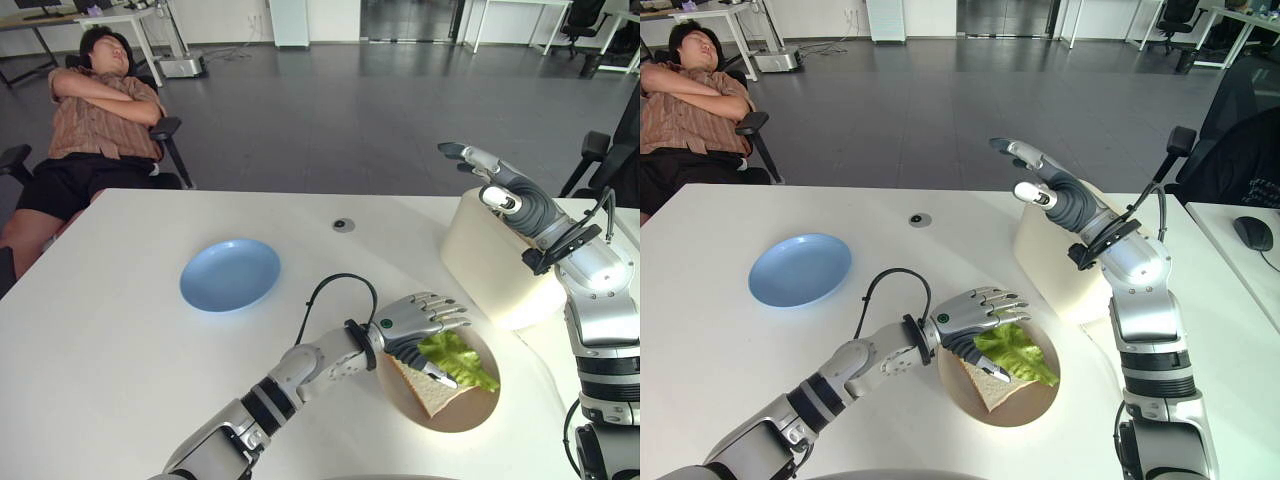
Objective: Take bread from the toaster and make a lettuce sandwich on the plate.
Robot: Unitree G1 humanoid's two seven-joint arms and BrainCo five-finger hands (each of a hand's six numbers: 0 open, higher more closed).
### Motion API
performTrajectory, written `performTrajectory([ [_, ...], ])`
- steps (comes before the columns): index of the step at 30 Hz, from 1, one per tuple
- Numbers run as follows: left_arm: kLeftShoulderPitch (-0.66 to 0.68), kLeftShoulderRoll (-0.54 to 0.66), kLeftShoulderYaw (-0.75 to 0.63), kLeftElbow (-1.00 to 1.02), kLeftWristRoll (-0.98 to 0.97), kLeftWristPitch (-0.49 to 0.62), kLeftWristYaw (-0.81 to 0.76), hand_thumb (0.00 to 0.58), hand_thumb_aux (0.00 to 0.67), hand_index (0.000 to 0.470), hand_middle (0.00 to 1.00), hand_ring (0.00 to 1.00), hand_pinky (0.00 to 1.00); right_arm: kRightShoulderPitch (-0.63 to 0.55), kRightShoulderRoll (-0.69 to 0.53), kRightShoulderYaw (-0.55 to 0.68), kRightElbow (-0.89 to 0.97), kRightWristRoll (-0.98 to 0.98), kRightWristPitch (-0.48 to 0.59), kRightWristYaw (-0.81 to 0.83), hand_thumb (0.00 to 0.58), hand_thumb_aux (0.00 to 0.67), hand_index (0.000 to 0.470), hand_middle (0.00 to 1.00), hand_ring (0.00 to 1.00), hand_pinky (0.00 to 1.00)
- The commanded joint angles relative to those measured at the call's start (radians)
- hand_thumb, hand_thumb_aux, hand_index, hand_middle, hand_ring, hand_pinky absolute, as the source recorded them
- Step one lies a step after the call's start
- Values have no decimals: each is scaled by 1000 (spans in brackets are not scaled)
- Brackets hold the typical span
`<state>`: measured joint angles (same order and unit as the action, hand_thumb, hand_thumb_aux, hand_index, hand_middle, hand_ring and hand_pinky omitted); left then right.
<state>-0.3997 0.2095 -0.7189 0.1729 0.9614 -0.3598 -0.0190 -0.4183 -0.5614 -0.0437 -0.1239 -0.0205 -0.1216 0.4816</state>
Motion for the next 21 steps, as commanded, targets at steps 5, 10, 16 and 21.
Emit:
performTrajectory([
  [5, -14, 38, 33, -29, -12, -4, -32, 0, 0, 0, 0, 0, 0, 10, -11, 0, -7, -6, 5, 10, 0, 0, 0, 0, 0, 0],
  [10, 6, 65, 123, -53, -117, -16, -25, 0, 0, 0, 0, 0, 0, 4, -12, -12, -9, -11, 0, -4, 0, 0, 0, 0, 0, 0],
  [16, 60, 42, 439, -57, -649, -39, -65, 0, 0, 0, 0, 0, 0, -19, -175, -22, 101, -516, -73, -356, 0, 0, 0, 0, 0, 0],
  [21, 60, 55, 551, -39, -787, -23, -94, 0, 0, 0, 0, 0, 0, 28, -301, 5, 154, -841, 37, -473, 0, 0, 0, 0, 0, 0],
])
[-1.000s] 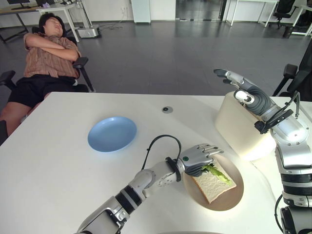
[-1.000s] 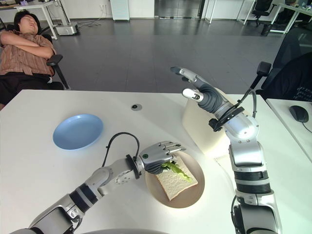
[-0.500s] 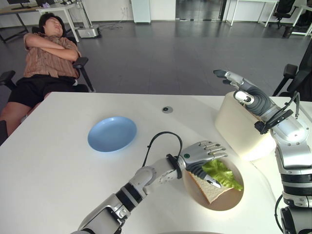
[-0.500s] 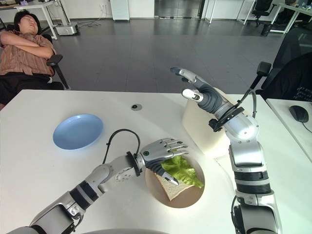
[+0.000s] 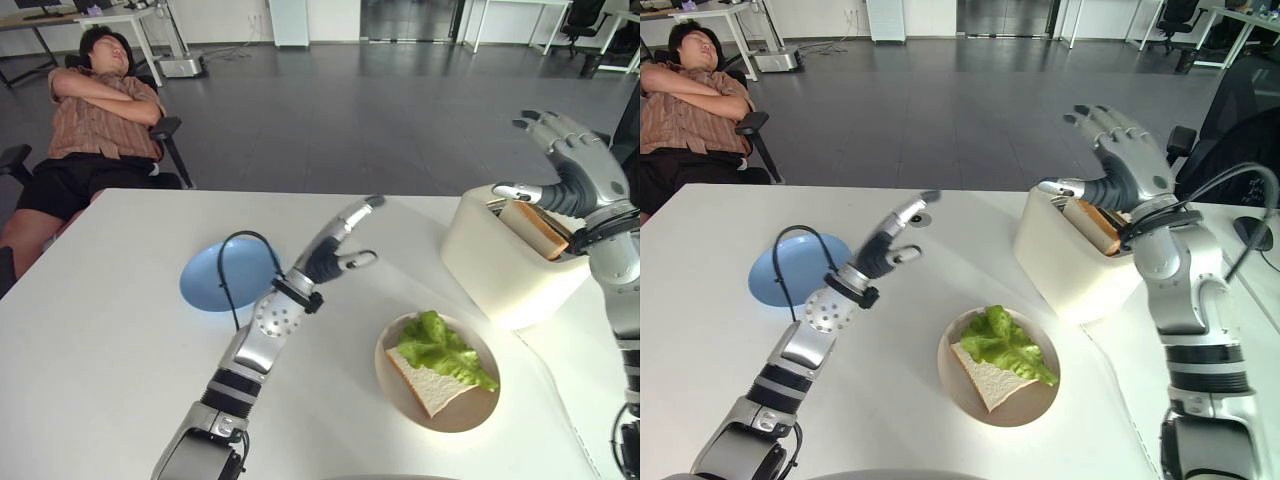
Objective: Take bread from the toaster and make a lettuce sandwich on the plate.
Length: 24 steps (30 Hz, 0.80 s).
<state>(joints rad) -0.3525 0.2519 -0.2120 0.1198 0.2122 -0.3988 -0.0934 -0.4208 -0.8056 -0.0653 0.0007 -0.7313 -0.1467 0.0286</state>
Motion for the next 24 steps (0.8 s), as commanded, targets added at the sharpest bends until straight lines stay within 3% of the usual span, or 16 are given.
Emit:
performTrajectory([
  [1, 12, 14, 45, 17, -44, 23, -33, 0, 0, 0, 0, 0, 0, 35, -62, 33, 36, -140, 78, -2, 0, 0, 0, 0, 0, 0],
  [12, 19, 10, 57, 45, -13, 55, -53, 0, 0, 0, 0, 0, 0, 41, -66, 126, 142, -137, 196, 216, 0, 0, 0, 0, 0, 0],
  [13, 19, 9, 57, 48, -13, 54, -55, 0, 0, 0, 0, 0, 0, 39, -66, 127, 147, -135, 204, 224, 291, 197, 138, 0, 0, 0],
  [14, 18, 10, 57, 50, -10, 52, -54, 0, 0, 0, 0, 0, 0, 37, -60, 121, 152, -118, 209, 233, 579, 638, 448, 0, 0, 0],
  [15, 17, 11, 57, 53, -4, 49, -52, 0, 0, 0, 0, 0, 0, 36, -57, 118, 152, -109, 213, 238, 580, 670, 470, 0, 0, 0],
  [17, 16, 11, 57, 59, -2, 46, -51, 0, 0, 0, 0, 0, 0, 33, -55, 118, 146, -92, 214, 242, 580, 670, 470, 0, 0, 0],
  [18, 16, 11, 58, 61, -2, 46, -52, 31, 18, 13, 0, 0, 0, 31, -54, 118, 141, -86, 214, 238, 580, 670, 470, 0, 0, 0],
  [21, 11, 12, 57, 75, 6, 41, -49, 45, 26, 18, 0, 0, 0, 18, -42, 110, 125, -63, 207, 206, 580, 670, 470, 0, 0, 0],
  [24, 6, 13, 59, 101, 12, 31, -45, 96, 58, 41, 0, 0, 0, -6, -37, 89, 114, -42, 200, 155, 580, 670, 470, 0, 0, 0],
])
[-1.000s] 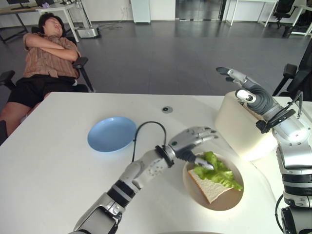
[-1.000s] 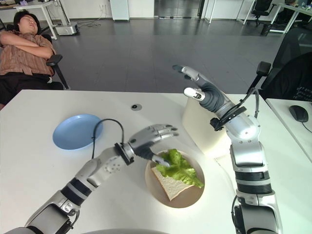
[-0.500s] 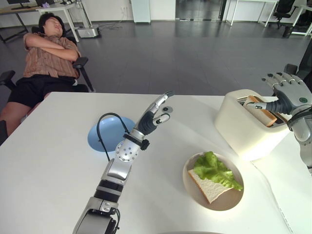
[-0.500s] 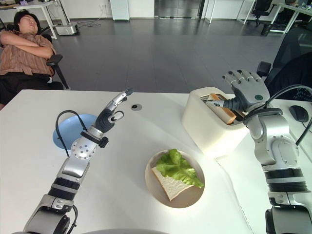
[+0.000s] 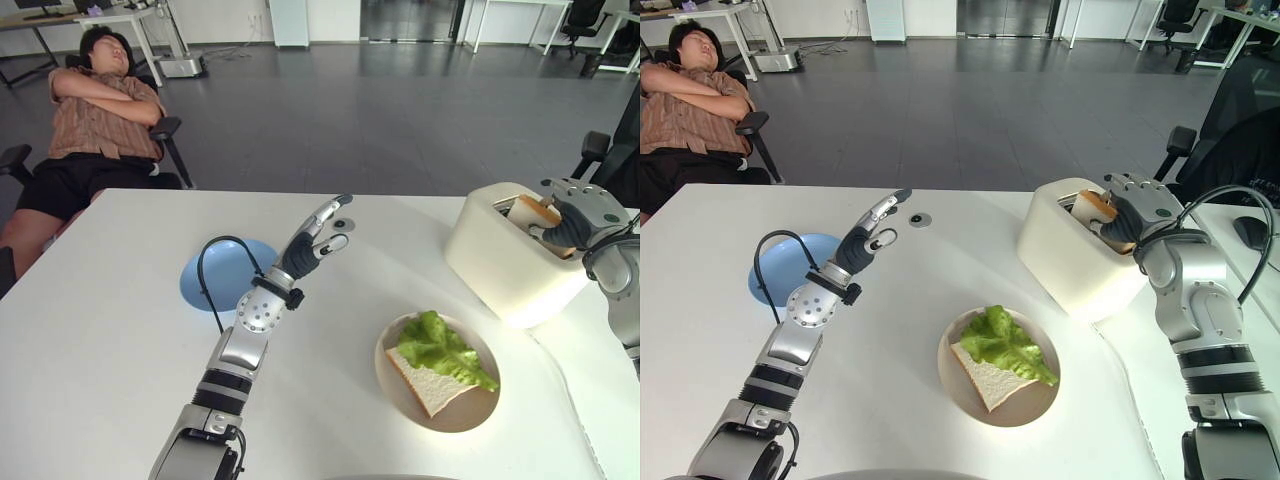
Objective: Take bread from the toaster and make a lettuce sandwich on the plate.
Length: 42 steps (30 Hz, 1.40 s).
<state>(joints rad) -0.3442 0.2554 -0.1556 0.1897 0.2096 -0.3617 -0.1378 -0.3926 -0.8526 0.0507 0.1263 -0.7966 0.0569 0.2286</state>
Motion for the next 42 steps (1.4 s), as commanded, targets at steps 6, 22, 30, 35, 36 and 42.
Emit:
performTrajectory([
  [6, -5, 7, 4, 46, 17, -14, -3, 62, 37, 26, 0, 0, 0, -98, 25, -104, -57, 89, -74, -207, 580, 670, 470, 0, 0, 0],
  [22, -6, 20, 41, 28, -8, -11, -20, 0, 0, 0, 0, 0, 0, 41, 42, -135, -470, 741, 122, 383, 580, 670, 470, 0, 0, 0],
  [30, -5, 20, 44, 19, -8, -5, -22, 0, 0, 0, 0, 0, 0, 126, -24, -81, -479, 817, 175, 602, 580, 670, 470, 0, 0, 0],
  [35, -5, 20, 45, 16, -9, -2, -26, 0, 0, 0, 0, 0, 0, 110, 32, -61, -445, 813, 185, 578, 580, 670, 470, 0, 0, 0],
  [36, -6, 20, 44, 15, -10, -1, -27, 0, 0, 0, 0, 0, 0, 112, 62, -67, -453, 848, 204, 572, 580, 670, 470, 0, 0, 0],
  [42, -7, 19, 45, 14, -12, 2, -33, 0, 0, 0, 0, 0, 0, 239, 80, -63, -451, 868, 261, 571, 580, 670, 470, 0, 0, 0],
])
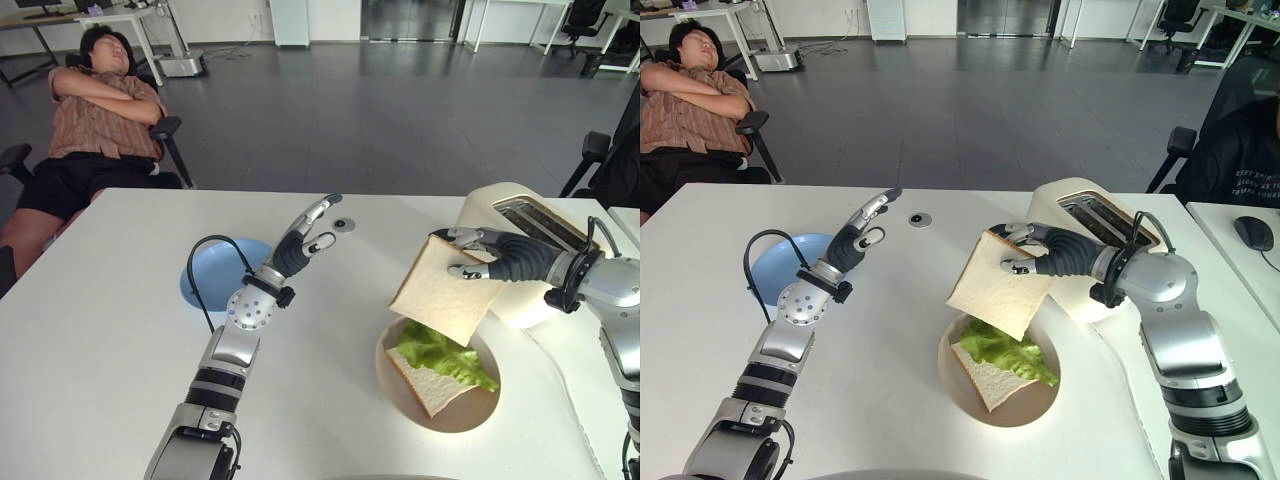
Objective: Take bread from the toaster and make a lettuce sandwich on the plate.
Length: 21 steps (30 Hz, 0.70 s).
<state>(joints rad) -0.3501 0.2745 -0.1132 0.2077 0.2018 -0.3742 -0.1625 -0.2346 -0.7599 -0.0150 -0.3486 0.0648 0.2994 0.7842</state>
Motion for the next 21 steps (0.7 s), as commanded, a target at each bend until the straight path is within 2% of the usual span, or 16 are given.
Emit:
performTrajectory([
  [1, -5, 0, 2, -1, -4, 14, -10, 0, 0, 0, 0, 0, 0, 101, -19, 0, 21, 12, 22, 23, 580, 670, 470, 0, 0, 0],
  [9, -6, 3, 6, -6, -4, 17, -10, 0, 0, 0, 0, 0, 0, 220, 48, -29, -8, 67, 96, -31, 580, 670, 470, 0, 0, 0],
  [21, -2, -1, 6, -15, -1, 21, -8, 0, 0, 0, 0, 0, 0, 250, 129, 17, 20, 49, 106, -109, 580, 670, 470, 0, 0, 0],
])
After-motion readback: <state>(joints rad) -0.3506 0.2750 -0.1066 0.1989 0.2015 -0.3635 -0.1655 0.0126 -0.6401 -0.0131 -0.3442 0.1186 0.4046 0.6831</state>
